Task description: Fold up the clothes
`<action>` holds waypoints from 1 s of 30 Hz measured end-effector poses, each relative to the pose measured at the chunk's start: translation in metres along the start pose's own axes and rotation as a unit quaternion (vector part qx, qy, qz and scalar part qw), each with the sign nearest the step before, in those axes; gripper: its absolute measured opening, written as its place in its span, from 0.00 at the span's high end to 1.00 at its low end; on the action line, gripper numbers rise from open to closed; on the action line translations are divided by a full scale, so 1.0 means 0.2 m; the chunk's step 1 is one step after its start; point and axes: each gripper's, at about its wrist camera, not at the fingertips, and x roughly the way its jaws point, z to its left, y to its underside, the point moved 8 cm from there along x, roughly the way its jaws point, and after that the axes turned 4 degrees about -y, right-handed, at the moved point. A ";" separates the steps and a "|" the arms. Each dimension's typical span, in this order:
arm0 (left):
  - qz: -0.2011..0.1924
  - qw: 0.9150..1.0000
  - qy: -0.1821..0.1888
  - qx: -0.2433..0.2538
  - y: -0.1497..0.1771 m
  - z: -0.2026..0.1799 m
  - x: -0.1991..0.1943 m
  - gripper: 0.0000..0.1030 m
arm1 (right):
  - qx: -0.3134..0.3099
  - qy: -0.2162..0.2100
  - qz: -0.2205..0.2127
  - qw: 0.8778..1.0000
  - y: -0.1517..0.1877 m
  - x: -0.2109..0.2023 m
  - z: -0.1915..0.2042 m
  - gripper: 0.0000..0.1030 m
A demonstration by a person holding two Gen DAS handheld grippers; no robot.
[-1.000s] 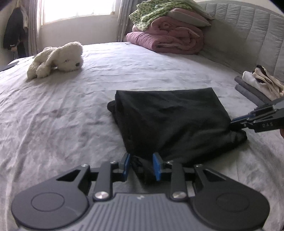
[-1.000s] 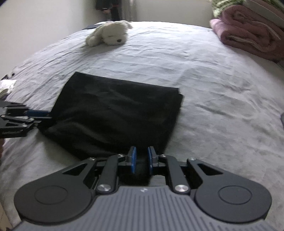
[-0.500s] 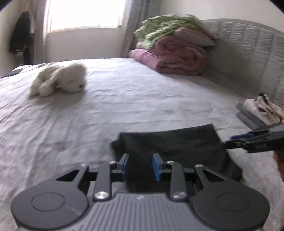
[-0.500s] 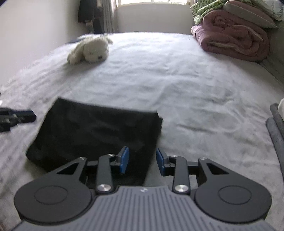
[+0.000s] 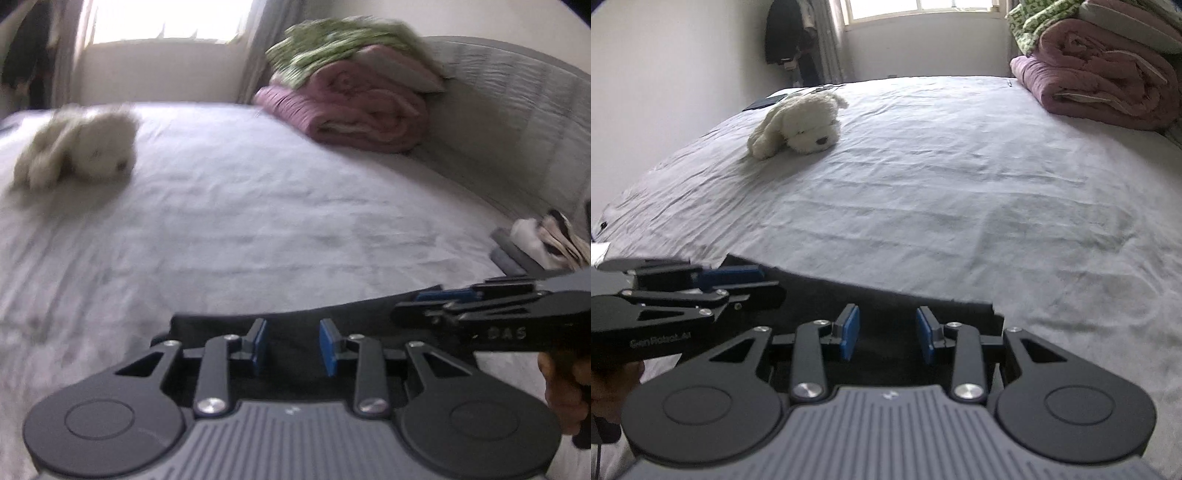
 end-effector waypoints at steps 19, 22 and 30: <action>-0.001 1.000 0.006 -0.020 -0.01 0.16 0.02 0.76 | 0.030 -0.008 0.015 0.999 0.04 0.07 -0.10 0.67; 0.000 1.000 -0.003 -0.007 0.00 0.16 0.03 0.80 | 0.037 -0.001 0.017 0.999 0.04 0.07 -0.11 0.72; 0.004 1.000 -0.010 -0.019 0.00 0.20 0.04 0.91 | 0.028 0.011 0.018 0.999 0.05 0.06 -0.12 0.75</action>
